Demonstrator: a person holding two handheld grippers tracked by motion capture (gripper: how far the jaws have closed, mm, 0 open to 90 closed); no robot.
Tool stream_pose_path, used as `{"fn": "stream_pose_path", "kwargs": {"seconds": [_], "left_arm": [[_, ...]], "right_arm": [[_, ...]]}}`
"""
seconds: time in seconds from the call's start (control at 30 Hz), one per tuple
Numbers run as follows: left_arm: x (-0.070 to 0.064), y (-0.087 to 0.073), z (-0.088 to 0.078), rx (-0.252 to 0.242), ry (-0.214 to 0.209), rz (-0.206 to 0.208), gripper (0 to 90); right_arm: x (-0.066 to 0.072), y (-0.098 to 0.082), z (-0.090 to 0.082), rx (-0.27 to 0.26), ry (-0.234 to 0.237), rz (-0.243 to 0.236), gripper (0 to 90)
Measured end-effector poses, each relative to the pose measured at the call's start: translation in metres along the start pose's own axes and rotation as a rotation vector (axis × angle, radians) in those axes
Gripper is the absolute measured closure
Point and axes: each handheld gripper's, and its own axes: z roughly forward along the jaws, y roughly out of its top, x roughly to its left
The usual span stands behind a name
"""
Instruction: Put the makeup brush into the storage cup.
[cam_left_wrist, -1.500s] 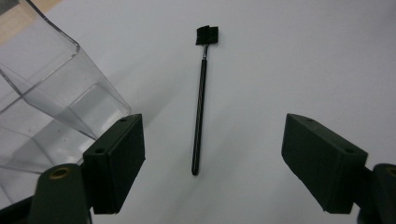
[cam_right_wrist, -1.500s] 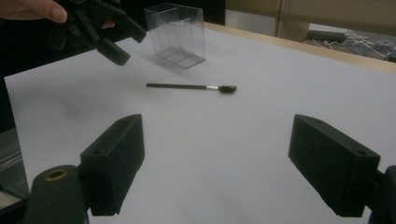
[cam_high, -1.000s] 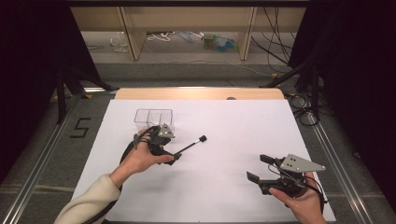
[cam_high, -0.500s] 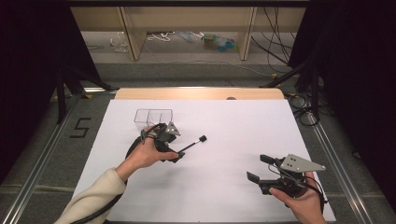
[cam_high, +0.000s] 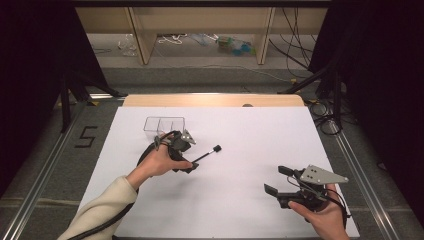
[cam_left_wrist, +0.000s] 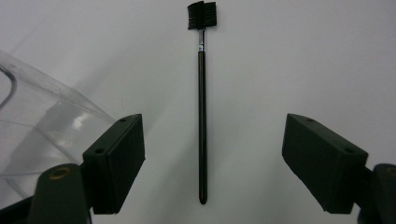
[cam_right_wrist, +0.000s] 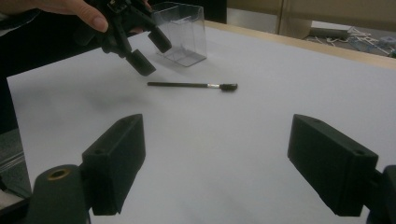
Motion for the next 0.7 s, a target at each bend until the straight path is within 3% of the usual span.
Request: {"fn": "stream_pose_path", "kwargs": {"seconds": [0.53,0.6,0.63,0.7], "left_arm": [[0.004,0.009,0.008,0.021,-0.002,0.010,21.4],[0.005,0.010,0.009,0.039,-0.008,0.024,21.4],[0.004,0.010,0.011,0.030,-0.005,0.008,21.4],[0.006,0.012,0.012,0.059,-0.009,0.039,21.4]], "right_arm": [[0.000,-0.001,0.001,-0.013,0.008,0.013,20.2],[0.000,0.000,0.000,0.014,0.005,0.015,20.2],[0.000,0.000,0.000,0.003,0.002,0.008,20.3],[0.000,-0.001,0.001,-0.012,0.006,0.012,20.3]]}}
